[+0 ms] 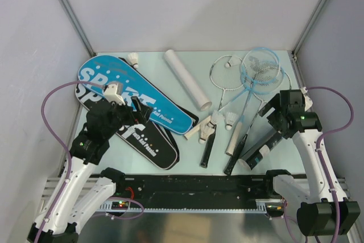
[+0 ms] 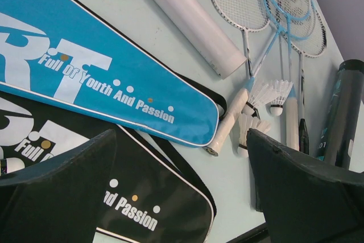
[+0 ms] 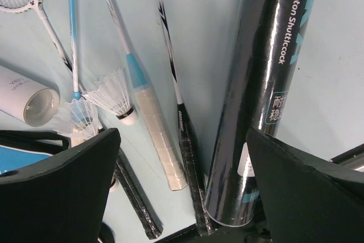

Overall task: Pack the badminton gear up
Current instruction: Pick up the shuttle tube at the center of the board.

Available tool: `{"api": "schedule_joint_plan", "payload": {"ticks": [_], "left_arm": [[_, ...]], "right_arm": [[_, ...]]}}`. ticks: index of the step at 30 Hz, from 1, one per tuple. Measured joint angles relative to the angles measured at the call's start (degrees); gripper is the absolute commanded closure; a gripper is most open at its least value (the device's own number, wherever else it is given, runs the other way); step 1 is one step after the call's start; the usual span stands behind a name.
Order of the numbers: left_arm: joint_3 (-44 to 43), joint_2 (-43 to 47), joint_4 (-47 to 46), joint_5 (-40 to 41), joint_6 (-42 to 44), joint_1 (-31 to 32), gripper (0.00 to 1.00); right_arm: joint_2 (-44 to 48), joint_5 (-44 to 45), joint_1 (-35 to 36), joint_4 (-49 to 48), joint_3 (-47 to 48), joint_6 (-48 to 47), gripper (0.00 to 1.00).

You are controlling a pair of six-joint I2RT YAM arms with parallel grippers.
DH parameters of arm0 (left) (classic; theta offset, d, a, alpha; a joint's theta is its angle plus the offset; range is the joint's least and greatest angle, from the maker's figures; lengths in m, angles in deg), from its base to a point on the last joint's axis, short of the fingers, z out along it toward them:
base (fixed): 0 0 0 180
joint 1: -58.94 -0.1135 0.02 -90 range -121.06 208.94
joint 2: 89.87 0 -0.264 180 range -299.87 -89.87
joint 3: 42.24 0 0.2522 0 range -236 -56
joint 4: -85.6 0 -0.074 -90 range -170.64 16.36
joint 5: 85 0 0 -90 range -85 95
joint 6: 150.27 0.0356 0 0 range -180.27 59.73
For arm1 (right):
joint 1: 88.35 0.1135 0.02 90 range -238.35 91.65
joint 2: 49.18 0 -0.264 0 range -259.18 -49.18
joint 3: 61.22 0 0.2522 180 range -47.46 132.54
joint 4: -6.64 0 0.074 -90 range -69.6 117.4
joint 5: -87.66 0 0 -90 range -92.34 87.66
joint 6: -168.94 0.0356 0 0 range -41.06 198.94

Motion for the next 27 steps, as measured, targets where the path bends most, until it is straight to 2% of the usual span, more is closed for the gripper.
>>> {"api": "schedule_joint_plan", "payload": {"ticks": [11,27], "left_arm": [[0.0,0.61,0.0,0.0,-0.02,0.0,0.0],[0.02,0.94,0.0,-0.04,-0.02,0.0,0.0]], "right_arm": [[-0.59,1.97,0.0,1.79,0.0,1.66,0.03],[-15.47,-1.51,-5.55,0.52,-4.81,-0.33,0.05]]}}
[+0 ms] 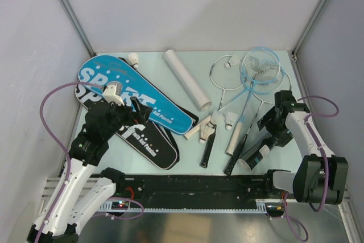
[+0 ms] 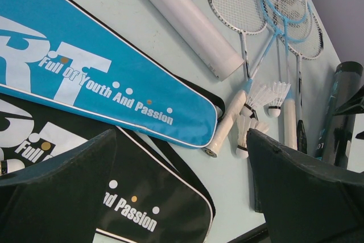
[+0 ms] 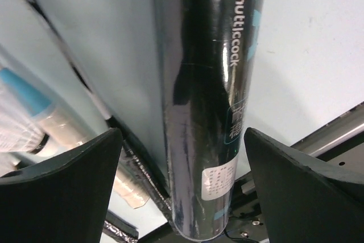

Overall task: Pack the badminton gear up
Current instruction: Pick up the shuttle tube at the center of the board.

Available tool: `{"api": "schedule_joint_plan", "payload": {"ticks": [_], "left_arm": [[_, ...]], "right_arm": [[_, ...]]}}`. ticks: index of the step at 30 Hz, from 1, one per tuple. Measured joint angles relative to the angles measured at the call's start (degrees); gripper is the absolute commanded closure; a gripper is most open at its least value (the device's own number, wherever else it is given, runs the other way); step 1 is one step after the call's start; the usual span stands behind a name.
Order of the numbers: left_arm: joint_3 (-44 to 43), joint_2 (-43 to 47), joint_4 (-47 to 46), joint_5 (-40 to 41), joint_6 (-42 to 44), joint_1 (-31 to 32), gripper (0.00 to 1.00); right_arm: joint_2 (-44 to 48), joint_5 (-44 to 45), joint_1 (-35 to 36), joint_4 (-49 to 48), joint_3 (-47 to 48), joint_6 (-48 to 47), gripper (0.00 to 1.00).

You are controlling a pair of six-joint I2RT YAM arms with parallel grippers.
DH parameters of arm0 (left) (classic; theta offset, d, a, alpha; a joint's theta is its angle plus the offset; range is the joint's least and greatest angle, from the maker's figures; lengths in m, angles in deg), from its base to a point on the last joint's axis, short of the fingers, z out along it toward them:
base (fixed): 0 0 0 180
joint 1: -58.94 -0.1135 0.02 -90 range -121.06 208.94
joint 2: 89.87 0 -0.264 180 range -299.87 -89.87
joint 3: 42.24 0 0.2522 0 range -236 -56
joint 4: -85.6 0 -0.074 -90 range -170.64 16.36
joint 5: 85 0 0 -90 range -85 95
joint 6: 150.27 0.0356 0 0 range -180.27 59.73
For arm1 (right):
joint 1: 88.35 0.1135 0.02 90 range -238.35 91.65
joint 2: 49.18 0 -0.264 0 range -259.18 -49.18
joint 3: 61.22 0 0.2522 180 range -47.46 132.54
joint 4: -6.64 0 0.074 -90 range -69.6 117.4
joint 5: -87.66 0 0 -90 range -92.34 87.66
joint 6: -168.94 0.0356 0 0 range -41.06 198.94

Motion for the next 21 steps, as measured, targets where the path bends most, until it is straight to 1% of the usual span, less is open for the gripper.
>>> {"api": "schedule_joint_plan", "payload": {"ticks": [4,9,16,19,21], "left_arm": [[0.0,0.0,0.0,0.02,0.0,0.0,0.0],[0.0,-0.04,0.0,0.02,0.0,0.0,0.0],[0.0,-0.15,0.0,0.07,0.02,0.0,0.0],[0.13,0.15,0.0,0.22,0.02,0.0,0.0],[0.44,0.52,-0.02,0.42,0.02,0.0,0.0]], "right_arm": [[-1.05,0.59,-0.74,-1.4,-2.86,1.01,0.06],[-1.03,-2.01,-2.4,-6.58,-6.8,0.59,0.07],[-1.95,-3.13,-2.91,-10.67,-8.28,-0.22,0.1],[-3.34,-3.45,-2.91,-11.91,-8.68,-0.57,0.15],[-4.04,-3.48,-2.91,-12.37,-8.94,-0.92,0.21]]}}
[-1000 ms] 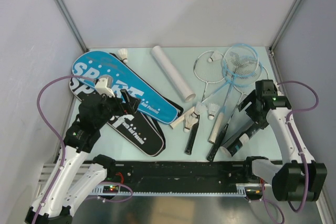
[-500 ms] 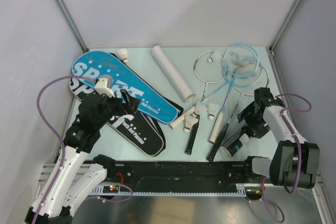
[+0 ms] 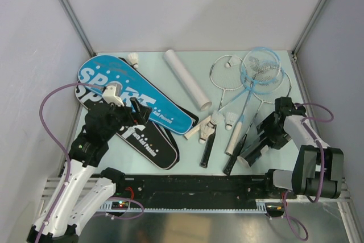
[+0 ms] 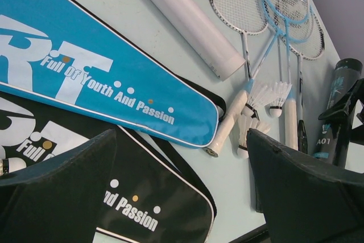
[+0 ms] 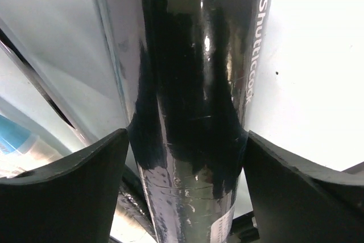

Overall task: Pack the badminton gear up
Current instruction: Pick up the shuttle tube at the center of the board.

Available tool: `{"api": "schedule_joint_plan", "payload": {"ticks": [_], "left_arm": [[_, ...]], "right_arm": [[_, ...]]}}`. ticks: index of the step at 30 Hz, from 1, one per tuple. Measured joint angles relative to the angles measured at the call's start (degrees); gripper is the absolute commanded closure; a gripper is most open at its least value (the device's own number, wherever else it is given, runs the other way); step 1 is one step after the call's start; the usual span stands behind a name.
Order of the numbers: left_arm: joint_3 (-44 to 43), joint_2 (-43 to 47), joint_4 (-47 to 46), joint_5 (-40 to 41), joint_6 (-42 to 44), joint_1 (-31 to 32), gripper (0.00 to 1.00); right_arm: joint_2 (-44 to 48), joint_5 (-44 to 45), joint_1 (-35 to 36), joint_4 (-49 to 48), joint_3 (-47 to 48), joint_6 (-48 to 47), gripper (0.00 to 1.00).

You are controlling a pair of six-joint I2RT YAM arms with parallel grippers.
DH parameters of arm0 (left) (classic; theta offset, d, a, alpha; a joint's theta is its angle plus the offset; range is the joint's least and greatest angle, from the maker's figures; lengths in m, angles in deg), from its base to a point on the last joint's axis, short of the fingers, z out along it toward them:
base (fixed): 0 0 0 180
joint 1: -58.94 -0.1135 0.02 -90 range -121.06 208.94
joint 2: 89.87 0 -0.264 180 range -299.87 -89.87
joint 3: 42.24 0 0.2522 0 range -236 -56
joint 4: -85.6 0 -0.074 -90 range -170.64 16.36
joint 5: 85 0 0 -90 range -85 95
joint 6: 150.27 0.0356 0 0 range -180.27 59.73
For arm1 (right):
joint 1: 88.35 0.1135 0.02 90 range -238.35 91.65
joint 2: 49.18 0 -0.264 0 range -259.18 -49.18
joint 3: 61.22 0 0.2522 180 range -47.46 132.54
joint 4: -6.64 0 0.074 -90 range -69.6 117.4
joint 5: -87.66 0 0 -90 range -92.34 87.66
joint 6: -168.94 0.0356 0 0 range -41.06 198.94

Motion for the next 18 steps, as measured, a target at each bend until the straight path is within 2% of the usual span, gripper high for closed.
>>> {"api": "schedule_joint_plan", "payload": {"ticks": [4,10,18], "left_arm": [[0.22,0.39,0.0,0.2,0.0,0.0,0.0],[0.24,0.46,0.0,0.2,0.0,0.0,0.0],[0.22,-0.09,0.0,-1.75,0.0,0.0,0.0]], "right_arm": [[0.28,0.2,-0.11,-0.22,-0.35,-0.48,0.31],[5.88,0.72,-0.11,-0.33,-0.59,-1.9,0.4],[18.56,2.36,2.6,0.35,0.74,-6.4,0.41]]}}
